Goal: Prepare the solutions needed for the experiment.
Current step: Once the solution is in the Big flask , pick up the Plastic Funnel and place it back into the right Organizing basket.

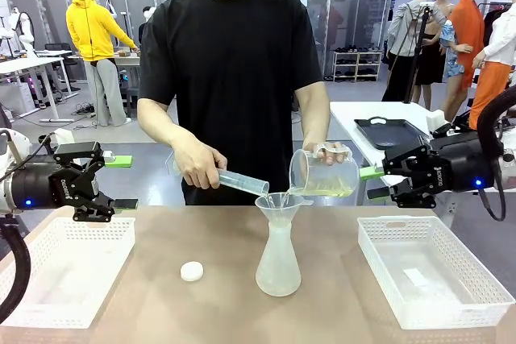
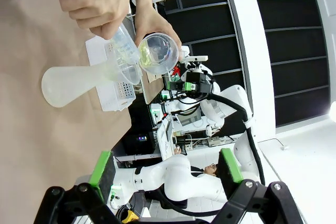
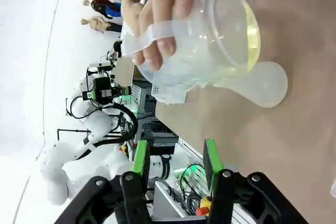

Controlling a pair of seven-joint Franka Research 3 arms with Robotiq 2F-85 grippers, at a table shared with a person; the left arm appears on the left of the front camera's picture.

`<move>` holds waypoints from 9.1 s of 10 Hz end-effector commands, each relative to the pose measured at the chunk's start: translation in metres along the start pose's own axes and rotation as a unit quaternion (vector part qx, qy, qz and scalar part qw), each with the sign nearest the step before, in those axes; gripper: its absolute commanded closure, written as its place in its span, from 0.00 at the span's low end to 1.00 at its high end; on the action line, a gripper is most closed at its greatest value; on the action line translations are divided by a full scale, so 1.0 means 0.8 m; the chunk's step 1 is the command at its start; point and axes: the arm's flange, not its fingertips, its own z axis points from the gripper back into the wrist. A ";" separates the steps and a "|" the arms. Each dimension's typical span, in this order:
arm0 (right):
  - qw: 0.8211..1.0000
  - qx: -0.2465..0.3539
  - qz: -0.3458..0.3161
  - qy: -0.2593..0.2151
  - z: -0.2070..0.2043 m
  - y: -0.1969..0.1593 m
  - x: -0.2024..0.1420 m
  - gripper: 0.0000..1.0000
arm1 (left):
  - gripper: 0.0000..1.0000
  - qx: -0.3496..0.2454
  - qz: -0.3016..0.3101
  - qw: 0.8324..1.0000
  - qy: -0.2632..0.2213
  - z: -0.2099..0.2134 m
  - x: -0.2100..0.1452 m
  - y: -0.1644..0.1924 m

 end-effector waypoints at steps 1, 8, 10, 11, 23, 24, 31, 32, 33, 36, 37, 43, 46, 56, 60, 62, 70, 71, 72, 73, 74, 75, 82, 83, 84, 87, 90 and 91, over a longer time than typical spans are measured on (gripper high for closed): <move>1.000 -0.004 0.005 0.009 -0.004 -0.003 -0.020 0.47 | 0.00 -0.009 0.007 1.000 -0.001 -0.002 0.000 -0.003; 1.000 0.000 0.000 0.000 0.000 0.000 0.000 0.47 | 0.00 -0.009 0.007 1.000 -0.001 -0.002 0.000 -0.003; 1.000 0.000 0.000 0.000 0.000 0.000 0.000 0.47 | 0.00 -0.009 0.007 1.000 -0.001 -0.002 0.000 -0.003; 1.000 0.000 0.000 0.000 0.000 0.000 0.000 0.47 | 0.00 -0.009 0.007 1.000 -0.001 -0.002 0.000 -0.003; 1.000 0.000 0.000 0.000 0.000 0.000 0.000 0.47 | 0.00 -0.009 0.007 1.000 -0.001 -0.002 0.000 -0.003; 1.000 0.000 0.000 0.000 0.000 0.000 0.000 0.47 | 0.00 -0.009 0.007 1.000 -0.001 -0.002 0.000 -0.003; 1.000 0.000 0.000 0.000 0.000 0.000 0.000 0.47 | 0.00 -0.009 0.007 1.000 -0.001 -0.002 0.000 -0.003; 1.000 0.000 0.000 0.000 0.000 0.000 0.000 0.47 | 0.00 -0.009 0.007 1.000 -0.001 -0.002 0.000 -0.003; 1.000 0.000 0.000 0.000 0.000 0.000 0.000 0.47 | 0.00 -0.009 0.007 1.000 -0.001 -0.002 0.000 -0.003; 0.999 -0.028 0.028 0.010 0.000 0.006 0.004 0.47 | 0.00 -0.009 0.007 1.000 -0.001 -0.002 0.000 -0.003; 0.997 -0.053 0.060 0.015 0.000 0.015 0.017 0.47 | 0.00 -0.009 0.007 1.000 -0.001 -0.002 0.000 -0.003; 0.948 -0.223 0.214 0.079 -0.001 0.112 0.124 0.47 | 0.00 -0.009 0.007 1.000 -0.001 -0.002 0.000 -0.003; 0.926 -0.288 0.227 0.089 -0.042 0.152 0.158 0.47 | 0.00 -0.009 0.007 1.000 -0.001 -0.002 0.000 -0.003; 0.910 -0.317 0.240 0.113 -0.081 0.154 0.161 0.47 | 0.00 -0.009 0.007 1.000 -0.001 -0.002 0.000 -0.003; 0.884 -0.328 0.269 0.195 -0.158 0.144 0.150 0.47 | 0.00 -0.009 0.007 1.000 -0.001 -0.002 0.000 -0.003; 0.878 -0.318 0.271 0.234 -0.187 0.140 0.144 0.47 | 0.00 -0.009 0.007 1.000 -0.001 -0.002 0.000 -0.003; 0.858 -0.331 0.250 0.304 -0.248 0.116 0.158 0.27 | 0.00 -0.009 0.007 1.000 -0.001 -0.002 0.000 -0.003; 0.855 -0.333 0.248 0.310 -0.256 0.114 0.160 0.27 | 0.00 -0.009 0.007 1.000 -0.001 -0.002 0.000 -0.003; 0.854 -0.336 0.243 0.316 -0.262 0.112 0.162 0.27 | 0.00 -0.009 0.007 1.000 -0.001 -0.002 0.000 -0.003; 0.852 -0.337 0.237 0.322 -0.266 0.110 0.163 0.27 | 0.00 -0.009 0.007 1.000 -0.001 -0.002 0.000 -0.003; 0.850 -0.340 0.232 0.330 -0.270 0.107 0.164 0.27 | 0.00 -0.009 0.007 1.000 -0.001 -0.002 0.000 -0.003; 0.848 -0.342 0.223 0.337 -0.274 0.100 0.166 0.27 | 0.00 -0.009 0.007 1.000 -0.001 -0.002 0.000 -0.003; 0.844 -0.341 0.202 0.360 -0.304 0.080 0.171 0.27 | 0.00 -0.009 0.007 1.000 -0.001 -0.002 0.000 -0.003; 0.840 -0.346 0.203 0.365 -0.306 0.079 0.170 0.27 | 0.00 -0.009 0.007 1.000 -0.001 -0.002 0.000 -0.003; 0.839 -0.347 0.204 0.367 -0.308 0.079 0.170 0.44 | 0.00 -0.009 0.007 1.000 -0.001 -0.002 0.000 -0.003; 0.835 -0.355 0.199 0.370 -0.312 0.079 0.167 0.62 | 0.00 -0.009 0.007 1.000 -0.001 -0.002 0.000 -0.003; 0.839 -0.351 0.192 0.369 -0.311 0.073 0.165 0.96 | 0.00 -0.009 0.007 1.000 -0.001 -0.002 0.000 -0.003; 0.841 -0.351 0.190 0.366 -0.310 0.072 0.165 0.97 | 0.00 -0.009 0.007 1.000 -0.001 -0.002 0.000 -0.003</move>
